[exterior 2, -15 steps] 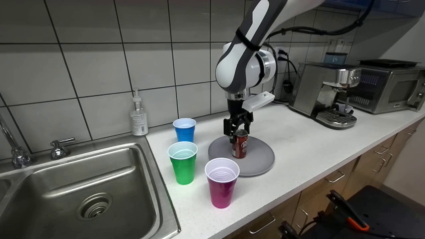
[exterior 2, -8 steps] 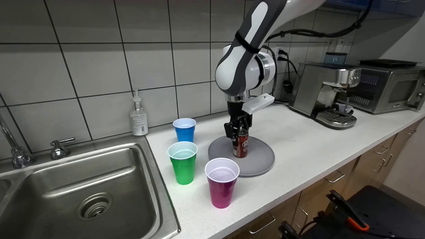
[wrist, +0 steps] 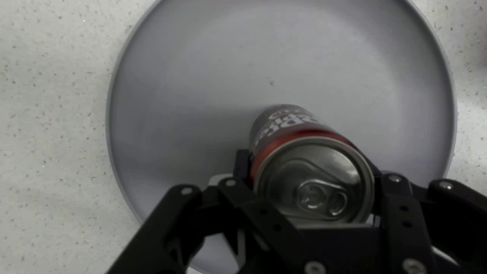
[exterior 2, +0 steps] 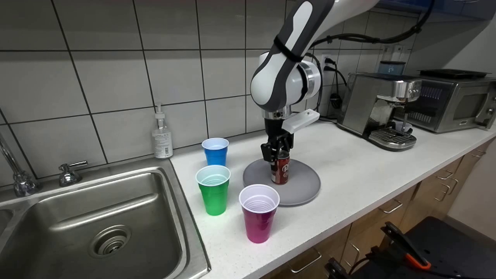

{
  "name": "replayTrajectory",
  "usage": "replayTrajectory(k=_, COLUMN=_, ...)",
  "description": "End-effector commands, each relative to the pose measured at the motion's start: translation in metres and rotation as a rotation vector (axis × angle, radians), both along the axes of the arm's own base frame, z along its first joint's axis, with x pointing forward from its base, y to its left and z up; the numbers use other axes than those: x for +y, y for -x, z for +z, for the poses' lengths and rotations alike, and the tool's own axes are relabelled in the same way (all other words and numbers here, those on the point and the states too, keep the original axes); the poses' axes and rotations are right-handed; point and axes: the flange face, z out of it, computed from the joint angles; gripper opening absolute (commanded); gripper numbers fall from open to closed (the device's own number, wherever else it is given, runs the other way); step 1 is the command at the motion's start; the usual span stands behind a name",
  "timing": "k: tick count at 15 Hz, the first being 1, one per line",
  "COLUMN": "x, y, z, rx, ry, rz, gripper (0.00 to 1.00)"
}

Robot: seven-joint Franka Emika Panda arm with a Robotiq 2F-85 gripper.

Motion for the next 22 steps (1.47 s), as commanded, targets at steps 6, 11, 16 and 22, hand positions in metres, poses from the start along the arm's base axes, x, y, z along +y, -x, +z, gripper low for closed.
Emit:
replayTrajectory(k=6, x=-0.037, y=0.013, z=0.054, rx=-0.062, ry=-0.017, rz=-0.083, gripper=0.38)
replayTrajectory(k=11, x=-0.098, y=0.018, z=0.075, rx=-0.100, ry=-0.028, rz=-0.224, gripper=0.38)
replayTrajectory(k=16, x=-0.157, y=0.026, z=0.084, rx=-0.122, ry=-0.011, rz=-0.348, gripper=0.38)
replayTrajectory(k=22, x=-0.207, y=0.030, z=0.072, rx=-0.104, ry=0.035, rz=-0.429, gripper=0.38)
